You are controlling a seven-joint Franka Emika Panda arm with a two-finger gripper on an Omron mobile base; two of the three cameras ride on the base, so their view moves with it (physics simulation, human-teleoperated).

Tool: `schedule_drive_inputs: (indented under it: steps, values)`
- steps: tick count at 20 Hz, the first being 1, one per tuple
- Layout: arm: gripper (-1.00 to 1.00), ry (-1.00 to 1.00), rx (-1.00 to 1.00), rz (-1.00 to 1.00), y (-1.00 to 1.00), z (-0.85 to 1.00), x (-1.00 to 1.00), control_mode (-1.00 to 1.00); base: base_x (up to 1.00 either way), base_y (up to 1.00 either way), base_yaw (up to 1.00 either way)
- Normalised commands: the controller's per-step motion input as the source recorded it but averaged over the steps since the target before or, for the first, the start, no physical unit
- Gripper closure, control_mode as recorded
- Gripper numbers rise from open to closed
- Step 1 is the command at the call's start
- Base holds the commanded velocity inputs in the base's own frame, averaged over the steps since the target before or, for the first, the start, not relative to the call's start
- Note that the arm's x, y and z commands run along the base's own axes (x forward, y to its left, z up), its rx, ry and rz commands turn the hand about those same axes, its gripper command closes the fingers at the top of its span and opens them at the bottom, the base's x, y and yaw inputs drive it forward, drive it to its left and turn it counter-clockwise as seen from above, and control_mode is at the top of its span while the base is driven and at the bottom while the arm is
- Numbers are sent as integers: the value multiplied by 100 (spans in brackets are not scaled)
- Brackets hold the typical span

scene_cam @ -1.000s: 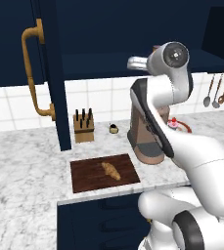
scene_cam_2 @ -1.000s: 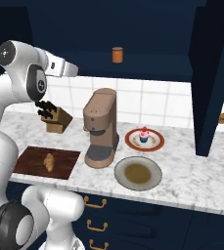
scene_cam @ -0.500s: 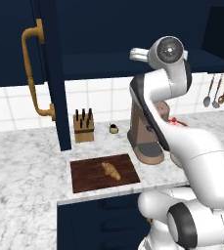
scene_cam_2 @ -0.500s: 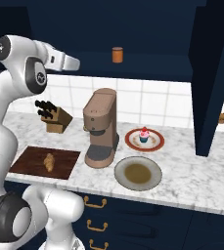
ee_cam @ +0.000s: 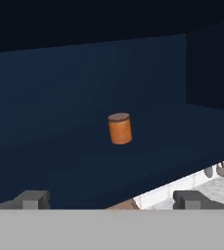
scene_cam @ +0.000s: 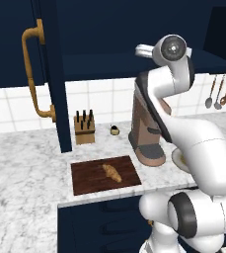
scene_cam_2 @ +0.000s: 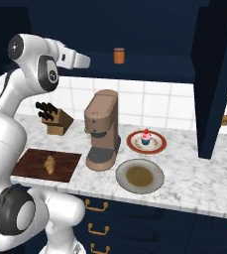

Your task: From the different types of pastries on the counter, select a croissant and place it on the cutting board. Then retrieve a jar of jam from the cabinet and place it alongside the croissant on the cutting board.

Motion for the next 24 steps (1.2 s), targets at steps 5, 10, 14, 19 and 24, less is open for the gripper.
schedule_drive_inputs:
  steps: [5, 10, 14, 19, 24]
  values:
    - [-100, -16, -2, 0, -13, 0, 4, -100, 0, 0, 0]
    - [-100, -3, 1, -1, -21, 14, 0, -100, 0, 0, 0]
    - [-100, 11, 3, -4, -21, 25, 0, -100, 0, 0, 0]
    - [-100, 6, 1, -2, -15, 8, 1, -100, 0, 0, 0]
    - [-100, -3, 0, 0, -11, -22, 1, -100, 0, 0, 0]
